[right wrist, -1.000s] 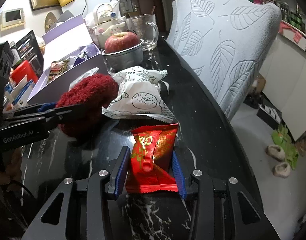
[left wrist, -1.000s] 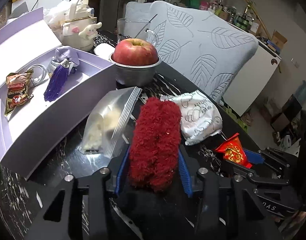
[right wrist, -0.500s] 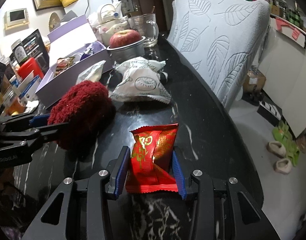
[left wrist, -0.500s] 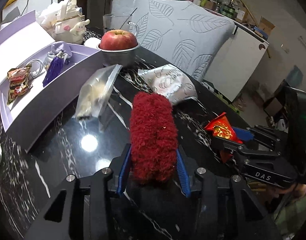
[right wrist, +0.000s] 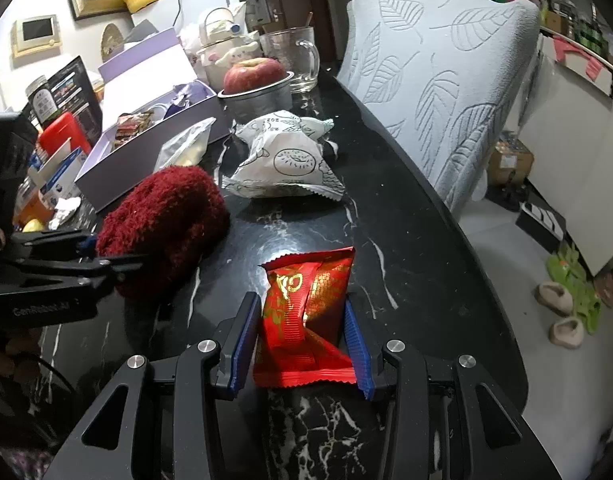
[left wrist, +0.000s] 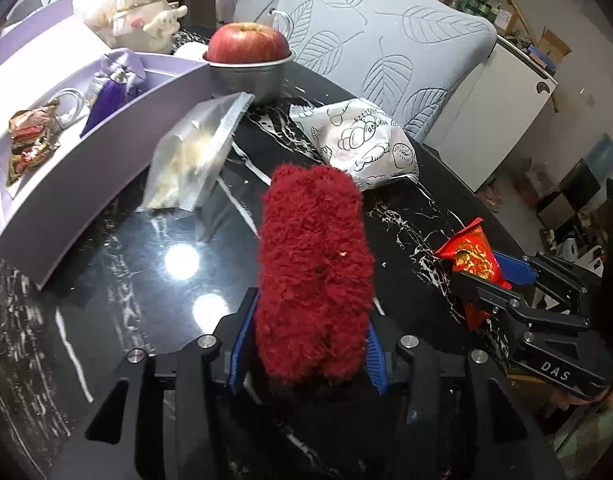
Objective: Organize soft objects
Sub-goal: 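Lift the red plush and red snack packet off the table with both tools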
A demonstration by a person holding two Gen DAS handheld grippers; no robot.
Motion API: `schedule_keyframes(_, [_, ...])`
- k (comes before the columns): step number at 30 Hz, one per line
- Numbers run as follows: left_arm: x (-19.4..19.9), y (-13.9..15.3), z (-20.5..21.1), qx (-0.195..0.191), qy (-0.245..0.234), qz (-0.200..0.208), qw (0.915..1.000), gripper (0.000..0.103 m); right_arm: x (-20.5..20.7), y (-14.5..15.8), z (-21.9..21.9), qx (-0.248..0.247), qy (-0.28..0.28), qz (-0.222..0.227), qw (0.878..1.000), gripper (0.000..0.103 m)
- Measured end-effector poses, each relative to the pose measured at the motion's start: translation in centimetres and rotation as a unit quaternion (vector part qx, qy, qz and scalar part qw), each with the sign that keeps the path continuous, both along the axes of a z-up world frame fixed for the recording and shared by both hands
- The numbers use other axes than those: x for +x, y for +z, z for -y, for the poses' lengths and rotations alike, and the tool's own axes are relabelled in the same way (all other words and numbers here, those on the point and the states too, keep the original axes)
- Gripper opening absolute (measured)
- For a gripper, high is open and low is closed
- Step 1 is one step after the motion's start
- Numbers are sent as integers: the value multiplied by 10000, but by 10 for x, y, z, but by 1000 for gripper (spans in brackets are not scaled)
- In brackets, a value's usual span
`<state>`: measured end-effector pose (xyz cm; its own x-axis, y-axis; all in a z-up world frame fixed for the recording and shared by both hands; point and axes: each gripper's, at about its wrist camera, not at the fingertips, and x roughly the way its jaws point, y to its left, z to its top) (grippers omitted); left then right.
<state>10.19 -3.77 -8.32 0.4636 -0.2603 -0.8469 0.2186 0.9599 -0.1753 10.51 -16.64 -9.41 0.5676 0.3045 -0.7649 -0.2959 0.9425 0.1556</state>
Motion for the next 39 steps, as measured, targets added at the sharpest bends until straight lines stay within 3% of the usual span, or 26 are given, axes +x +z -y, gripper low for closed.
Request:
schedule_keyframes(4, [4,-3,9,338,-75,88,9994,70,1,0,2,-12,-27,7,10000,42])
schedule_keyframes(6, [7,-5,14,574,-105,139,9982,73,3,0,3,-13,-44,7,10000,42])
schedule_keyframes(8, [10,-7,19,770,-118,197,9968,74,4,0,3,-27,-50,11,10000,42])
schedule_keyframes(23, [29,-7,29,663,-189,547,9961,75,6,-1,-2,-142,11,107,9998,66])
schedule_keyframes(24, [28,-7,29,655,-192,557,9961,75,6,-1,-3,-145,11,119,9998,71])
schedule_keyframes(27, [27,-5,26,605,-143,657,9959,48,6,-2,-3,-167,-7,161,9997,71])
schedule_keyframes(28, [26,-4,24,594,-133,662,9960,45,6,-2,-2,-171,-16,178,9997,71])
schedule_keyframes(29, [26,-4,23,589,-122,664,9960,43,6,-2,-2,-185,-35,203,9996,66])
schedule_keyframes(30, [26,-4,23,590,-103,664,9960,40,6,-3,-2,-247,-76,245,9994,41])
schedule_keyframes(31, [26,-4,22,613,-92,653,9959,39,6,-3,-3,-368,-122,305,9988,32])
schedule_keyframes(33, [22,-2,24,651,-124,644,9957,38,4,-2,-5,-561,-57,357,9978,32])
schedule_keyframes(39, [8,7,20,457,-167,738,9961,38,2,-1,0,-286,-110,272,9992,32])
